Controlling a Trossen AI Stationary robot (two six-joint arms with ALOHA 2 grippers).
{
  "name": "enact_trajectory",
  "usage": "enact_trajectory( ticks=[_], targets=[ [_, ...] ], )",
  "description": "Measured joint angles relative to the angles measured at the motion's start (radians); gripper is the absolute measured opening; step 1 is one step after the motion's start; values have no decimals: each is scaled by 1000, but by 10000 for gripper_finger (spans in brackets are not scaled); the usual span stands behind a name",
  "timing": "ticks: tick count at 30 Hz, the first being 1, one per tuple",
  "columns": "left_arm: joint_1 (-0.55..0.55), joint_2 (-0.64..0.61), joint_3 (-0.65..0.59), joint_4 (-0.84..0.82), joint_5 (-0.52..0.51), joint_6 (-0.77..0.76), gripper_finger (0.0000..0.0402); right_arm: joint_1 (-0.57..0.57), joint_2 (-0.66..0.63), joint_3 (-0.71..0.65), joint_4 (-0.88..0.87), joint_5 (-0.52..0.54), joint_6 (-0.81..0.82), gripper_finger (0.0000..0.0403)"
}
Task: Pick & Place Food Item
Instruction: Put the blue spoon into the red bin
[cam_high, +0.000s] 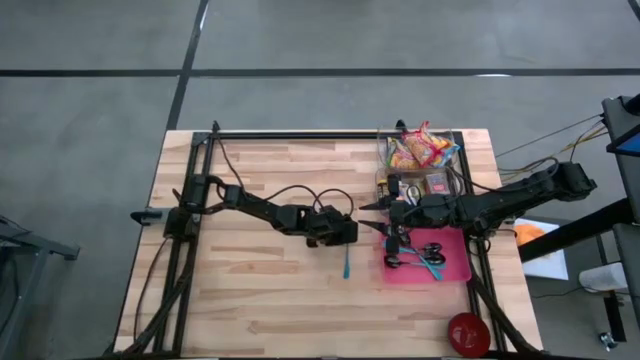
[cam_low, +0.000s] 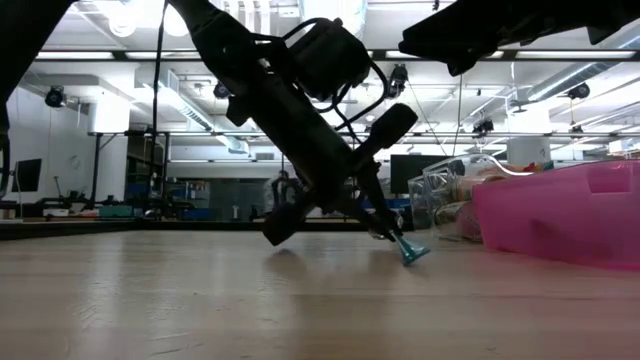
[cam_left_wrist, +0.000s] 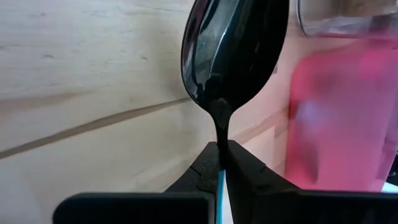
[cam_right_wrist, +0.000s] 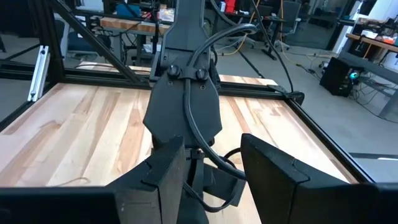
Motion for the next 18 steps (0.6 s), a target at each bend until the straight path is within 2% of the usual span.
enact_trajectory(
  ticks=[5, 13, 18],
  targets=[
    [1, 0, 0, -10, -1, 1, 30, 0, 0, 0, 0, 0, 0, 156],
    [1, 0, 0, -6, -2, 5, 109, 0, 0, 0, 0, 0, 0, 156],
    [1, 0, 0, -5, -2, 5, 141, 0, 0, 0, 0, 0, 0, 156]
  ],
)
